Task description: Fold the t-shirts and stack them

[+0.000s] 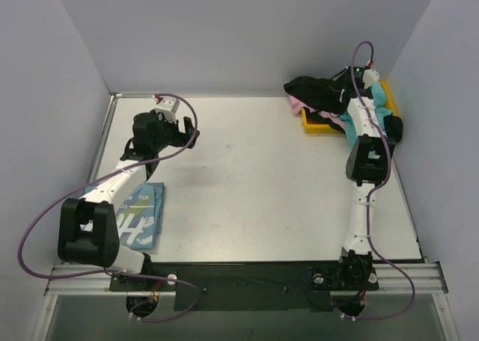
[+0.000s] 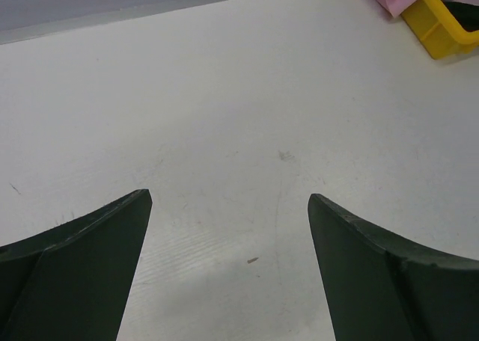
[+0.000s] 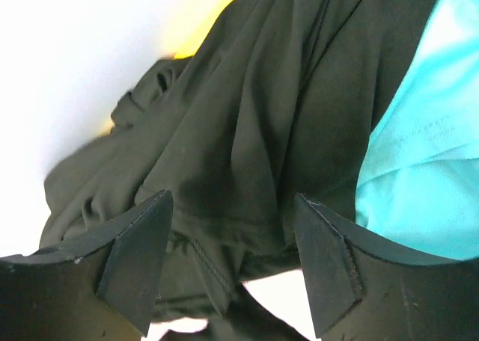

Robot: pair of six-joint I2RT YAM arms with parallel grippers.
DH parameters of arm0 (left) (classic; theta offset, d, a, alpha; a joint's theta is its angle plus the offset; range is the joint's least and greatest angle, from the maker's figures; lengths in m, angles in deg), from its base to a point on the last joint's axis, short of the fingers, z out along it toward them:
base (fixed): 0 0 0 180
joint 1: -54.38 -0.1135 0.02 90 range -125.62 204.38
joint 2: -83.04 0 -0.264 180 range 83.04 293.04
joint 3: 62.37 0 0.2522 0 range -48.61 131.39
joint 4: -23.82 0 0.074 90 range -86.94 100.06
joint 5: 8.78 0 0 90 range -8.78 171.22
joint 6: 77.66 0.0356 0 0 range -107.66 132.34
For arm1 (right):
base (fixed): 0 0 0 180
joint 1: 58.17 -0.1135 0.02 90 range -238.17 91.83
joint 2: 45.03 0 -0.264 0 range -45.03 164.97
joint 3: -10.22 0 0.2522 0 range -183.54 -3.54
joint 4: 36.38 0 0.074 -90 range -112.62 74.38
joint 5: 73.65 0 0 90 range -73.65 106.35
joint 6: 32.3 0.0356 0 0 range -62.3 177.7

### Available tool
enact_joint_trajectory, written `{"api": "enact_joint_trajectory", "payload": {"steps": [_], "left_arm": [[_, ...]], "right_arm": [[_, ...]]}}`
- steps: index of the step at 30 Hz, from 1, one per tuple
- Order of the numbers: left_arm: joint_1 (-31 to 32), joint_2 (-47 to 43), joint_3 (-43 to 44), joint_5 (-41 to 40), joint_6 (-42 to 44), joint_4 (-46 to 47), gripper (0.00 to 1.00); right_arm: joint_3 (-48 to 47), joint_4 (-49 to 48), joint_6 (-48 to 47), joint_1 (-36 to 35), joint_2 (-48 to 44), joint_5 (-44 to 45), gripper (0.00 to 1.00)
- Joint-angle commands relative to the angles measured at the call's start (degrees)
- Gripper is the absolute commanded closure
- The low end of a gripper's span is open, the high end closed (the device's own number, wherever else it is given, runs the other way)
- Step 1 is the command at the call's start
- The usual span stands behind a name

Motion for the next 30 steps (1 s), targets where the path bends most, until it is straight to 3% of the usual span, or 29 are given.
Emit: {"api": "enact_joint_trajectory", "payload": {"steps": [1,3,5,8,14,20,27,30], "left_arm": [[0.15,1.74,6.19,1.58,-5.24,1.63,0.03],[0.15,2.71,7.51,2.73,-6.29,3.3,0.03],[0.32,3.41,7.61,3.43,-7.09,6.11,0.03],[0.5,4.21,6.64,2.21,-4.46,9.8,0.03],[0.41,3.77,7.17,1.67,-1.46,12.34,0.03],[0.41,1.23,6.12,2.12,-2.69,14.12,0.03],[0.5,-3.96,0.93,3.0,-4.62,18.16,0.03],[0.5,-7.38,-1.87,2.74,-4.8,19.04,0.03]], "right_arm": [[-4.48,-4.2,6.51,1.49,0.61,4.5,0.41],[-5.62,-4.99,6.7,1.66,2.54,2.75,0.44],[-6.85,-5.95,7.31,1.75,4.73,-0.49,0.57],[-8.27,-2.54,10.82,2.36,7.29,-3.4,1.0],[-1.85,-5.52,5.64,3.07,-1.05,-3.94,1.0],[0.87,-9.12,-1.9,1.41,-13.08,-10.18,1.0],[15.01,-17.91,-13.86,-7.99,-36.79,-12.64,1.0],[15.82,-19.05,-18.86,-12.99,-43.67,-16.23,1.0]]}}
